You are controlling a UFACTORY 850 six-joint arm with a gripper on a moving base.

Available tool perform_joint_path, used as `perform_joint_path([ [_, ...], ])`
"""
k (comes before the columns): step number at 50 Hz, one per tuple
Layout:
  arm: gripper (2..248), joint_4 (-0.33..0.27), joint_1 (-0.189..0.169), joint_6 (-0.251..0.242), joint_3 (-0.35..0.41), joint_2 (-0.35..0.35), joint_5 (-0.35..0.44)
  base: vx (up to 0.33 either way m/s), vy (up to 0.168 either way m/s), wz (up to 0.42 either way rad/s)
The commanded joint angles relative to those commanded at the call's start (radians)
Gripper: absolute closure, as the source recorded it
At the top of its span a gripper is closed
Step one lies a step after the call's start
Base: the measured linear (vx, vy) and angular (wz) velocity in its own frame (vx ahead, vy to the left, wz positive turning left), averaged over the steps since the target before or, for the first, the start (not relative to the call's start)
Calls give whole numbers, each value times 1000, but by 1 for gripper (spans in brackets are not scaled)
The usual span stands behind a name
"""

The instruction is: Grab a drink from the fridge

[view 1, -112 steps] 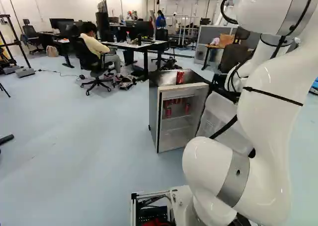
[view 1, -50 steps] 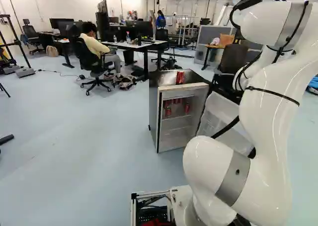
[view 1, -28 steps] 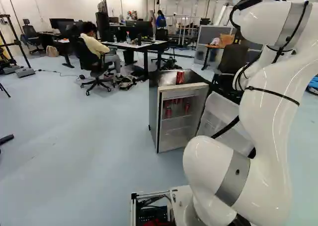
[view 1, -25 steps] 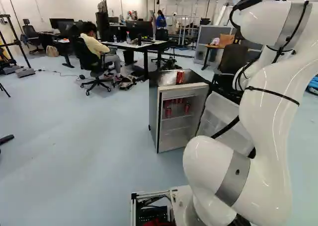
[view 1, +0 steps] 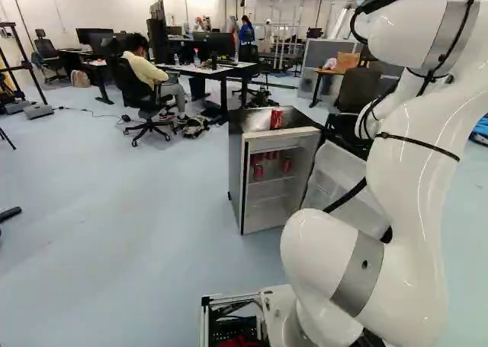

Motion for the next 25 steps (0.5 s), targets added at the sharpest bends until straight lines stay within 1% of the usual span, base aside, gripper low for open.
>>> perform_joint_path([
  [25, 3, 0, 21, 0, 42, 32, 0, 0, 0, 0],
])
